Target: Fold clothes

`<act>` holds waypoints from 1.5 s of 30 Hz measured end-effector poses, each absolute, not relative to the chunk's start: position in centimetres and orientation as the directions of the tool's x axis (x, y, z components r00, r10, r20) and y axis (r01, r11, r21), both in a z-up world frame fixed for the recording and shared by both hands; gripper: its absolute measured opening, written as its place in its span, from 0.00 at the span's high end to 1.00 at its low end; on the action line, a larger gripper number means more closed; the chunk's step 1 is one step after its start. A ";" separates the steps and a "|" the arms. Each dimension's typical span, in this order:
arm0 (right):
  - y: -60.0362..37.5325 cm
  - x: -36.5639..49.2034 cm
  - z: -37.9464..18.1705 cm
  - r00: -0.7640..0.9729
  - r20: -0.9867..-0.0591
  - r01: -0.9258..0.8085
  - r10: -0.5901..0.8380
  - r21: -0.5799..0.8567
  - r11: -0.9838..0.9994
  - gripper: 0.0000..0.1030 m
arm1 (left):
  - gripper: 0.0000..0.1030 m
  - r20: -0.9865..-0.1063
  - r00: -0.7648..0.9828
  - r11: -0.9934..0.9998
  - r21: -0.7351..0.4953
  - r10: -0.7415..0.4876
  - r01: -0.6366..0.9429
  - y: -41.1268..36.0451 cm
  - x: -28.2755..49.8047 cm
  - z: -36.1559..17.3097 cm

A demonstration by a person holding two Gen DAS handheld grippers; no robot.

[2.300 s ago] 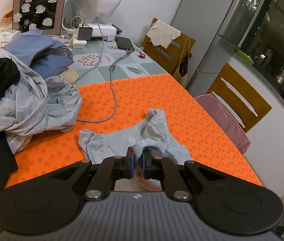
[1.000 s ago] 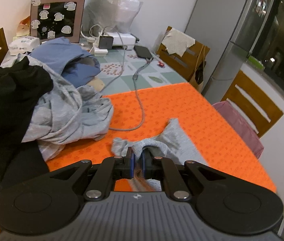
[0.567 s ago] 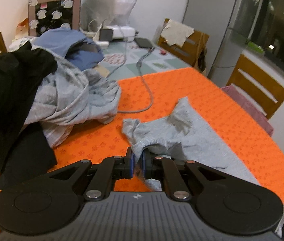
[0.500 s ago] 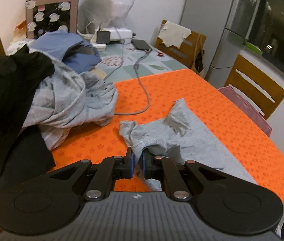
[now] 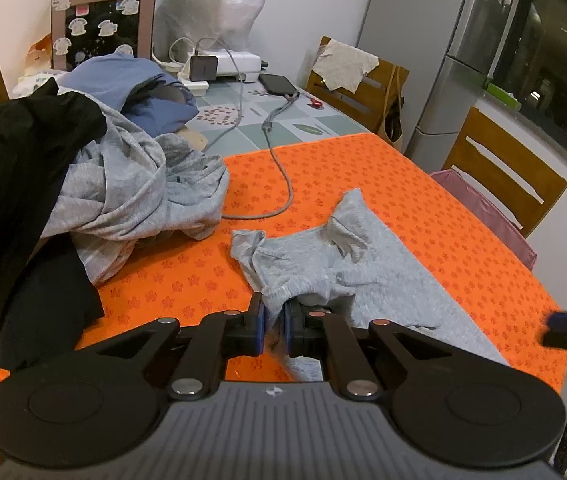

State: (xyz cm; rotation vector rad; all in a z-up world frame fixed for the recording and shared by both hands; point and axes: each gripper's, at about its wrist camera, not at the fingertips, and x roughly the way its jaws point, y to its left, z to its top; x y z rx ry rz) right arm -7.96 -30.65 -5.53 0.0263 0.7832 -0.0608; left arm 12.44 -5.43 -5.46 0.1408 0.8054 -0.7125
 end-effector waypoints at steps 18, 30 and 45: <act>-28.2 1.6 -12.6 0.612 -0.790 -0.273 0.032 -0.173 0.946 0.74 | 0.91 -0.700 0.475 0.791 -0.214 -0.533 0.573 -5.6 13.2 -4.5; -29.4 -2.5 -6.5 0.625 -0.780 -0.148 0.009 -0.107 0.983 0.97 | 0.91 -0.696 0.444 0.730 -0.171 -0.565 0.662 -7.0 12.1 -5.0; -31.1 -18.3 -0.7 0.506 -0.841 0.264 -0.194 -0.063 0.962 0.97 | 0.71 -0.686 0.153 0.397 -0.213 -0.712 0.893 -10.7 7.9 -6.8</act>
